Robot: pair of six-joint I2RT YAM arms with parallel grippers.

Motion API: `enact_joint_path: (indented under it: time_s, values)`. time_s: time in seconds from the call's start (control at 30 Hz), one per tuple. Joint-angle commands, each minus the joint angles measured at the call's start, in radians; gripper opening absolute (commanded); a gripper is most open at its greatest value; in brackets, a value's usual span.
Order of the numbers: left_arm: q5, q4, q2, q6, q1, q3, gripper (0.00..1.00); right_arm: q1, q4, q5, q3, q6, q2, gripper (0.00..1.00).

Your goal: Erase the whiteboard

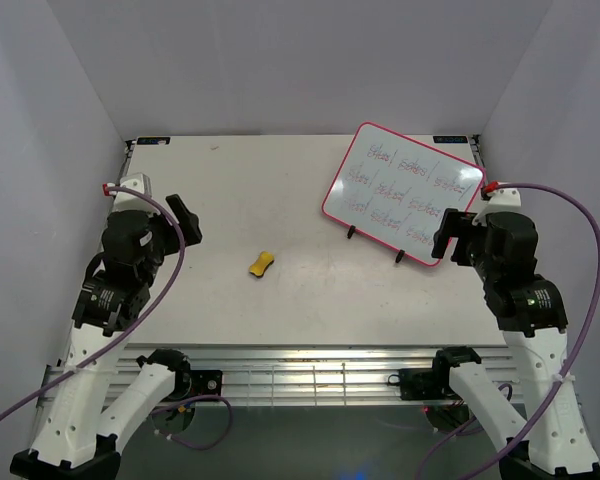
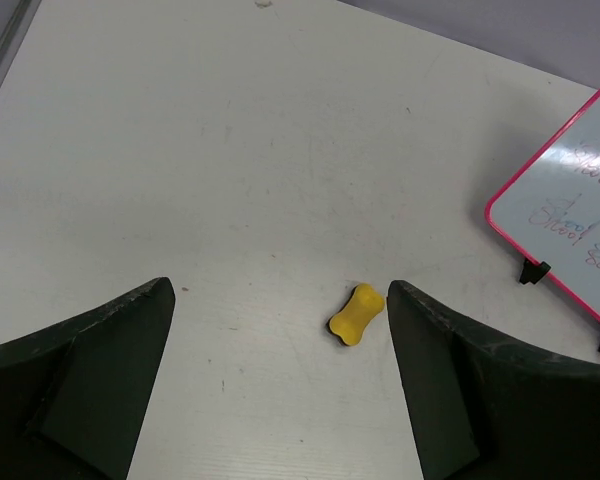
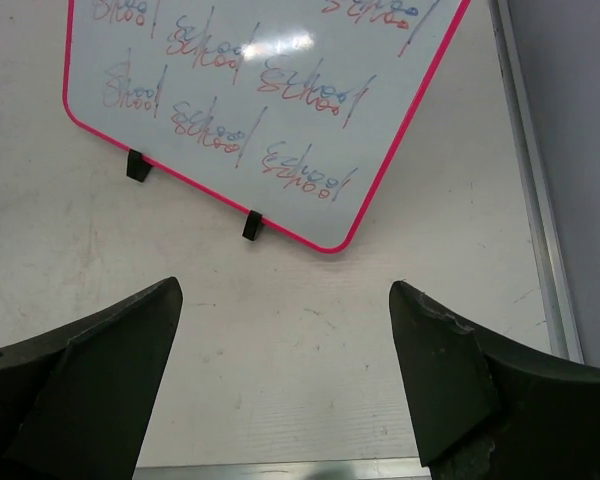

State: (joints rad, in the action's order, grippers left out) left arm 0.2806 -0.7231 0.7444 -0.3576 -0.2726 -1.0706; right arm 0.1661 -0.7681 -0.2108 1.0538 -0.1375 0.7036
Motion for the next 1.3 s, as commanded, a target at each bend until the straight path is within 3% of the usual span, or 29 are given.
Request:
enact_joint_path:
  time_s: [0.0,0.2,0.33,0.43,0.57,0.8,0.97,1.27]
  values:
    - [-0.003,0.014,0.009,-0.012,-0.004,-0.019,0.98,0.006,0.079,0.040,-0.018,0.004,-0.006,0.90]
    - [-0.049,0.048,0.026,-0.037,-0.004,0.040,0.98,0.006,0.372,0.193,-0.158,-0.047,-0.024,0.90]
    - [-0.089,0.094,0.027,-0.056,-0.004,0.139,0.98,0.003,0.454,0.215,-0.103,0.005,0.213,0.90]
    - [-0.110,0.117,0.024,-0.060,-0.004,0.184,0.98,-0.051,0.441,0.255,0.072,0.088,0.383,0.90]
    - [-0.109,0.126,-0.017,-0.054,-0.004,0.251,0.98,-0.155,0.383,0.468,0.357,0.168,0.734,0.90]
    - [-0.087,0.143,-0.080,-0.061,-0.020,0.320,0.98,-0.188,0.245,0.481,0.800,0.415,1.108,0.91]
    - [-0.119,0.152,-0.040,-0.052,-0.054,0.327,0.98,-0.223,0.023,0.568,1.176,0.493,1.372,0.93]
    - [-0.109,0.151,-0.028,-0.053,-0.066,0.328,0.98,-0.254,-0.060,0.758,1.201,0.555,1.456,0.95]
